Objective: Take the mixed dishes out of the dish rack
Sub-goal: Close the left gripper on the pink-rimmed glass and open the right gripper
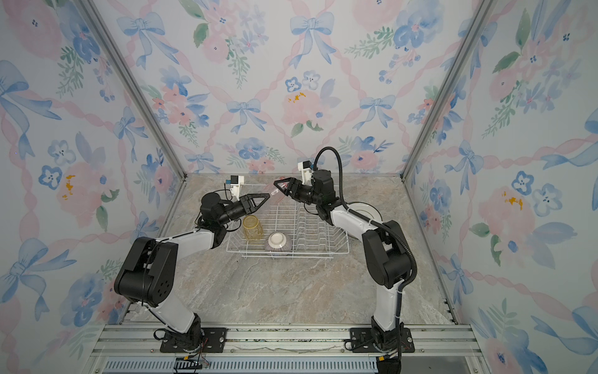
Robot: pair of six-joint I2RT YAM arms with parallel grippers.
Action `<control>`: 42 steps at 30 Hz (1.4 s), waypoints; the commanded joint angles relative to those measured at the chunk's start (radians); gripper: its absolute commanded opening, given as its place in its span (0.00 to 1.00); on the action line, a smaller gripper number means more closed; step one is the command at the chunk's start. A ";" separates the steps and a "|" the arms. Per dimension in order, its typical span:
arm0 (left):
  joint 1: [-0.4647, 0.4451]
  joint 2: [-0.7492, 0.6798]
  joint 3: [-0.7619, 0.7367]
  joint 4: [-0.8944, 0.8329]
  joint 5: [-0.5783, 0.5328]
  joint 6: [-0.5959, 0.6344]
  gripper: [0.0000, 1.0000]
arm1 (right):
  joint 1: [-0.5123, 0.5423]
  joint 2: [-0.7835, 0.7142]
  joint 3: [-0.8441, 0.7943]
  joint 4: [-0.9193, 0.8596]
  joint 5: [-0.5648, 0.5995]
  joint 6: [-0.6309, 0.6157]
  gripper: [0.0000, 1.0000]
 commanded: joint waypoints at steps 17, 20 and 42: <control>-0.006 -0.005 -0.014 0.090 0.004 -0.026 0.10 | 0.042 0.054 0.042 0.094 -0.047 0.059 0.24; -0.007 -0.023 -0.020 0.096 -0.020 -0.015 0.00 | 0.045 0.055 0.031 0.109 -0.050 0.066 0.24; -0.018 -0.082 -0.013 0.034 0.005 0.058 0.00 | 0.047 0.037 0.011 0.200 -0.076 0.067 0.97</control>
